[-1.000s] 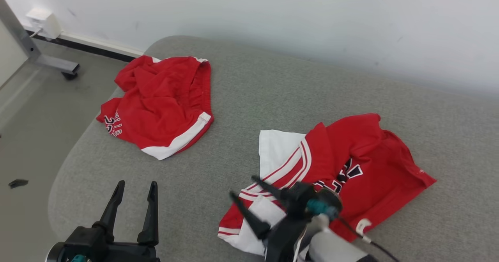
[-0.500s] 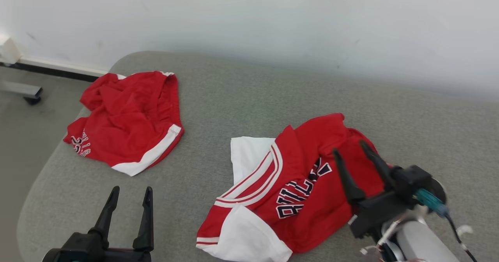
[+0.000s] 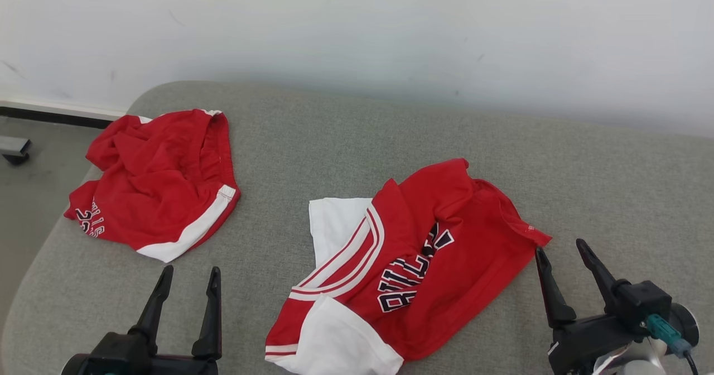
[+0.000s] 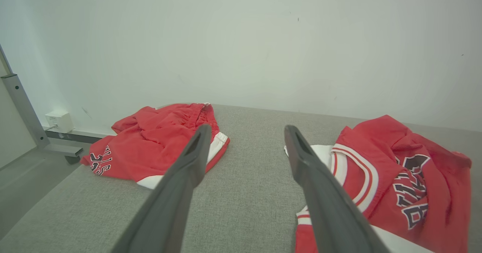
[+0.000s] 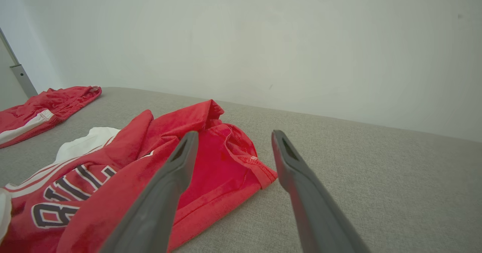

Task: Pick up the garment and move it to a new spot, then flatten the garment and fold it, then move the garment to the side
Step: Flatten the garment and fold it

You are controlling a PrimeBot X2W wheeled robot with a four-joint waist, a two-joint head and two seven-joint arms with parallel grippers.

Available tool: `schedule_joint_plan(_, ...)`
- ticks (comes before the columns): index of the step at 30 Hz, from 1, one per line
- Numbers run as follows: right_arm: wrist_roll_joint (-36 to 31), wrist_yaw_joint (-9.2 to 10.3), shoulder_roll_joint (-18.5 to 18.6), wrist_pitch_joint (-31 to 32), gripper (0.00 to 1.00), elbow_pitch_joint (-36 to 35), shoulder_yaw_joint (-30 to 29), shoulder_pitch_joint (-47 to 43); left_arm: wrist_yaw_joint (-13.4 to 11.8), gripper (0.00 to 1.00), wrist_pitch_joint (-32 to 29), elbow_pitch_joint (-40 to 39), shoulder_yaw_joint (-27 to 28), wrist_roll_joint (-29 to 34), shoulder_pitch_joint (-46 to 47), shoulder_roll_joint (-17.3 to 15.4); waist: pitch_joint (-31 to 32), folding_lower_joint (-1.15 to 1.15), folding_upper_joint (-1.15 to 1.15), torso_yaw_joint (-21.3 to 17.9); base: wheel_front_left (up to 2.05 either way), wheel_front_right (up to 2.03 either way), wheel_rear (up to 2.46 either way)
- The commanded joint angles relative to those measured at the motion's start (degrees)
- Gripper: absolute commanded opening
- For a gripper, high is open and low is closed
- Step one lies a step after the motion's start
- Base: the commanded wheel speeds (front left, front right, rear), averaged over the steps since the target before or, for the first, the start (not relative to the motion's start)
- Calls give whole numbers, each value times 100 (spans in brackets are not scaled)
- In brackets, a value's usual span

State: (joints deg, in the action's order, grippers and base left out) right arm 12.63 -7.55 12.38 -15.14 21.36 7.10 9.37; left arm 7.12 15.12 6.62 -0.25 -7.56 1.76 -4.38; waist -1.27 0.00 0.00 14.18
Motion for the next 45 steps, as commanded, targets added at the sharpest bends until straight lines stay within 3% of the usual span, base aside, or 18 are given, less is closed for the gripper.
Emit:
schedule_joint_plan(1, -98, 14, 109, -1, 100, 129, 36, 136, 12, 100, 5, -27, -10, -3, -4, 5, -45, 0, 0, 28, 0, 0, 0)
schedule_joint_plan(15, -200, 14, 835, 346, 100, 1985, 852, 1456, 1, 100, 5, -18, -148, -90, 174, 91, -449, 0, 0, 464, 0, 0, 0)
schedule_joint_plan(23, -126, 14, 1004, 269, 100, 2795, 1383, 1973, 4, 100, 5, 21, -145, -134, 306, 120, -619, 0, 0, 621, 0, 0, 0)
schedule_joint_plan(24, -116, 14, 1014, 240, 84, 2894, 1448, 2030, 5, 100, 5, 24, -139, -134, 314, 122, -629, 0, 0, 629, 0, 0, 0)
schedule_joint_plan(26, -91, 14, 1027, 187, 3, 3060, 1544, 2150, 6, 100, 5, 30, -132, -132, 329, 126, -639, 0, 0, 639, 0, 0, 0)
schedule_joint_plan(35, 252, 14, 982, -2, 0, 3265, 1767, 2113, -44, 100, 5, 69, -69, -92, 156, 134, -411, 0, 0, 455, 0, 0, 0)
schedule_joint_plan(45, 851, 14, 1372, -11, 0, 1653, 2249, 915, -34, 100, 5, 78, -42, -58, -124, 139, -23, 0, 0, -154, 0, 0, 0)
